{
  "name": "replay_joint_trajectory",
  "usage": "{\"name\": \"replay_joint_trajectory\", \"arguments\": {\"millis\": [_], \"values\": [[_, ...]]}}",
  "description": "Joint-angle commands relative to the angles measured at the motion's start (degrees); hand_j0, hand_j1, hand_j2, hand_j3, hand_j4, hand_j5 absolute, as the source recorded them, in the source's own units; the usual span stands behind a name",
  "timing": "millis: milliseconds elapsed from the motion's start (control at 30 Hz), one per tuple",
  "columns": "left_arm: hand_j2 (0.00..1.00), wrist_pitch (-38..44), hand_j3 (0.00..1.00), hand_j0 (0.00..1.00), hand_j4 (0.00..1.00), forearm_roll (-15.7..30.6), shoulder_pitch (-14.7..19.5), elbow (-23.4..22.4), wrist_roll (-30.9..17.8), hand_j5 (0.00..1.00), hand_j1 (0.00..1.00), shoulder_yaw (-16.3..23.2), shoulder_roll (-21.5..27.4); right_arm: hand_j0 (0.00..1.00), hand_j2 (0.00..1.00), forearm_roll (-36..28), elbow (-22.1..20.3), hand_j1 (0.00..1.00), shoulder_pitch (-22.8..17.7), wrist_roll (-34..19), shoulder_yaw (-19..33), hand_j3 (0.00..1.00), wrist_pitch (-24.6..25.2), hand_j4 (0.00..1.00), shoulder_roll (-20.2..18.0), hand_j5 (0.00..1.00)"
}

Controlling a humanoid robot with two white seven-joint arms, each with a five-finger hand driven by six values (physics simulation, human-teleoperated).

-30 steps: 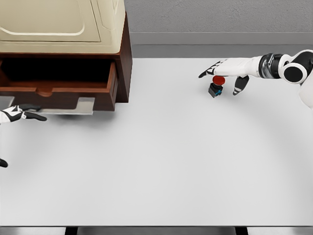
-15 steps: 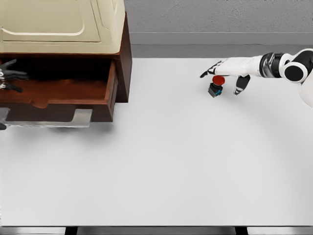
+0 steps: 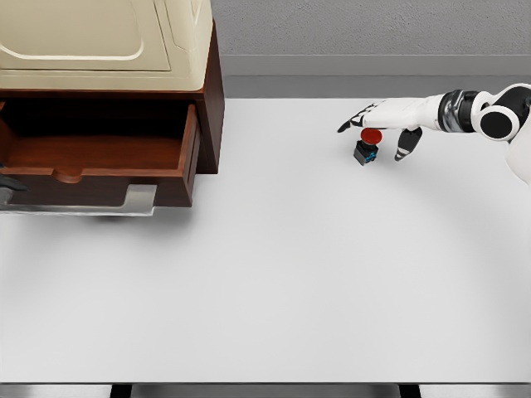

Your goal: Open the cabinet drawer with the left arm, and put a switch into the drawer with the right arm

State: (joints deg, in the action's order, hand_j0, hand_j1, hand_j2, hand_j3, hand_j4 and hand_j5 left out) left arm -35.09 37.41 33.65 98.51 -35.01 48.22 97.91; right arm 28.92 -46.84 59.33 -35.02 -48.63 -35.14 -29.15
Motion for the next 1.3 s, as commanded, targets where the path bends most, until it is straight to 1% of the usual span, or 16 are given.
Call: {"name": "replay_joint_trajectory", "arguments": {"millis": [0,67,100,200,333,367,400,433,600,633,733,767,1000,1033,1067,1267], "values": [[1.00,0.1,1.00,1.00,1.00,5.0,0.1,1.0,0.0,1.00,1.00,-0.7,1.8,0.86,0.86,-0.3,0.0,0.86,0.0,0.0,-0.4,0.86,0.1,0.86,0.0,0.86],[1.00,0.1,1.00,1.00,1.00,9.2,0.9,1.9,0.0,1.00,1.00,-1.8,2.1,0.81,0.81,-0.3,0.0,0.81,0.0,0.0,-0.6,0.81,0.1,0.81,0.0,0.81],[1.00,0.1,1.00,1.00,1.00,10.0,1.3,2.1,0.0,1.00,1.00,-1.9,2.1,0.79,0.79,-0.3,0.0,0.79,0.0,0.0,-0.6,0.79,0.1,0.79,0.0,0.79],[1.00,0.1,1.00,1.00,1.00,10.6,1.5,2.5,0.0,1.00,1.00,-1.9,2.1,0.76,0.76,-0.4,0.1,0.76,0.1,0.0,-0.6,0.76,0.1,0.76,0.0,0.76],[1.00,0.1,1.00,1.00,1.00,10.6,1.4,2.6,0.0,1.00,1.00,-1.8,2.1,0.75,0.75,-0.4,0.5,0.75,0.3,0.0,-0.6,0.75,0.1,0.75,0.1,0.75],[1.00,0.1,1.00,1.00,1.00,10.4,1.3,2.6,0.0,1.00,1.00,-1.8,2.1,0.74,0.74,-0.4,0.7,0.74,0.3,0.0,-0.5,0.74,0.1,0.74,0.1,0.74],[1.00,0.1,1.00,1.00,1.00,10.1,1.2,2.6,0.0,1.00,1.00,-1.7,2.1,0.70,0.70,-0.4,0.8,0.70,0.3,0.0,-0.5,0.70,0.1,0.70,0.1,0.70],[1.00,0.1,1.00,1.00,1.00,9.1,1.2,2.6,0.0,1.00,1.00,-1.7,2.1,0.70,0.70,-0.4,0.8,0.70,0.3,0.0,-0.5,0.70,0.1,0.70,0.1,0.70],[1.00,0.1,1.00,1.00,1.00,1.4,1.9,2.5,0.0,1.00,1.00,-3.0,2.1,0.70,0.70,-0.4,1.1,0.70,0.3,0.0,-0.5,0.70,0.1,0.70,0.1,0.70],[1.00,0.1,1.00,1.00,1.00,1.4,1.9,2.5,0.0,1.00,1.00,-3.0,2.1,0.69,0.69,-0.4,1.1,0.69,0.3,0.0,-0.6,0.69,0.1,0.69,0.1,0.69],[1.00,0.1,1.00,1.00,1.00,1.4,1.9,2.5,0.0,1.00,1.00,-3.1,2.1,0.62,0.62,-0.5,1.2,0.62,0.3,0.0,-0.6,0.62,0.1,0.62,0.1,0.62],[1.00,0.1,1.00,1.00,1.00,1.4,1.9,2.5,0.0,1.00,1.00,-3.1,2.1,0.56,0.56,-0.5,1.2,0.56,0.3,0.0,-0.6,0.56,0.1,0.56,0.1,0.56],[1.00,0.1,1.00,1.00,1.00,1.2,1.8,2.5,0.0,1.00,1.00,-3.2,2.1,0.56,0.56,-0.5,1.7,0.56,0.3,0.0,-0.7,0.56,0.1,0.56,0.8,0.56],[1.00,0.1,1.00,1.00,1.00,1.2,1.8,2.5,0.0,1.00,1.00,-3.2,2.1,0.53,0.53,-0.6,1.7,0.53,0.3,0.0,-0.7,0.53,0.1,0.53,0.9,0.53],[1.00,0.1,1.00,1.00,1.00,1.2,1.8,2.5,0.0,1.00,1.00,-3.2,2.1,0.42,0.42,-0.9,1.7,0.42,0.3,0.0,-0.6,0.42,0.1,0.42,0.9,0.42],[1.00,0.1,1.00,1.00,1.00,0.9,1.7,2.4,0.0,1.00,1.00,-3.1,2.1,0.42,0.42,-1.2,1.7,0.42,0.3,0.0,-0.2,0.42,0.1,0.42,0.9,0.42]]}}
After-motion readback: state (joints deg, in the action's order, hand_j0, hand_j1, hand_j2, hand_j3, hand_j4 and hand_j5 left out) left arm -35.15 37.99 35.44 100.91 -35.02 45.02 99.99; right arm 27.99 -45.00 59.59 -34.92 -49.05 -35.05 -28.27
